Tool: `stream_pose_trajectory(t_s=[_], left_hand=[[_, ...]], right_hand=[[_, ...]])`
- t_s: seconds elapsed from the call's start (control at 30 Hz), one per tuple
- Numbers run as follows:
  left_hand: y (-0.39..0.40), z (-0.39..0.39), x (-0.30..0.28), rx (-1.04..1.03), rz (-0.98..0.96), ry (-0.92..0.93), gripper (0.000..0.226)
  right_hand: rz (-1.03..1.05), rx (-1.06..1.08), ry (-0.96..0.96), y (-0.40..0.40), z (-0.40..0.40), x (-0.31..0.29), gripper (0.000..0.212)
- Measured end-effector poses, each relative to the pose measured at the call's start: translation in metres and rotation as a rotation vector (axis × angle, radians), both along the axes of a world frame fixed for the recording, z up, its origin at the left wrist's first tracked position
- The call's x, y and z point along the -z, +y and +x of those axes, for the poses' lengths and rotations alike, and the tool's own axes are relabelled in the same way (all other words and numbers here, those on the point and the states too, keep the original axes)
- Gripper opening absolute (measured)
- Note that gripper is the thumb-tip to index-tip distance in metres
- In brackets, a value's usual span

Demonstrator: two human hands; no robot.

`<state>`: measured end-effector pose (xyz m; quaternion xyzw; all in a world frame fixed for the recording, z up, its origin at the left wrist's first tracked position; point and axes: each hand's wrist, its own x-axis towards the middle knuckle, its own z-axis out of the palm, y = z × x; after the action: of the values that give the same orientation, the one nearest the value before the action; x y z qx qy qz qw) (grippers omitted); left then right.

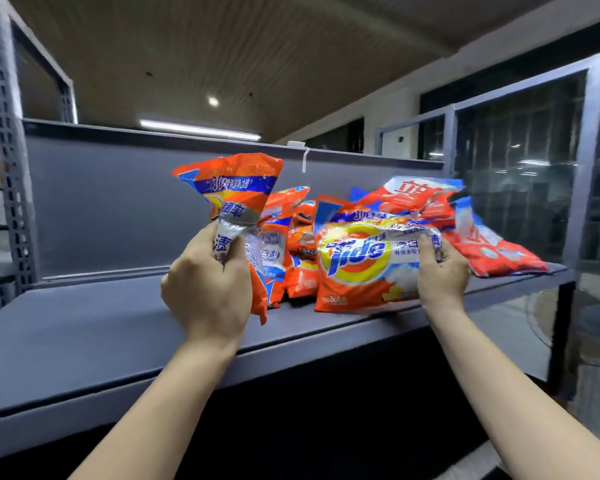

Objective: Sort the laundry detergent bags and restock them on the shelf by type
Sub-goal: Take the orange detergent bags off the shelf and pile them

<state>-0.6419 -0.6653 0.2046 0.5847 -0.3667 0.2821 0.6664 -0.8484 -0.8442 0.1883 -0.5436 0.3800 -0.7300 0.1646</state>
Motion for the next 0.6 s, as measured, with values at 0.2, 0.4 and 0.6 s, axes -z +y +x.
stream_pose_trajectory(t_s=[0.2, 0.4, 0.6], left_hand=[[-0.054, -0.023, -0.016, -0.127, 0.005, -0.013, 0.023], [-0.127, -0.036, -0.069, -0.250, 0.012, -0.245, 0.033], [-0.245, -0.001, -0.110, -0.528, 0.473, -0.673, 0.045]], right_hand=[[0.150, 0.156, 0.765, -0.102, 0.015, -0.004, 0.049], [-0.026, -0.095, 0.848, -0.115, 0.013, 0.000, 0.028], [0.012, -0.215, 0.893, -0.112, 0.008, 0.003, 0.047]])
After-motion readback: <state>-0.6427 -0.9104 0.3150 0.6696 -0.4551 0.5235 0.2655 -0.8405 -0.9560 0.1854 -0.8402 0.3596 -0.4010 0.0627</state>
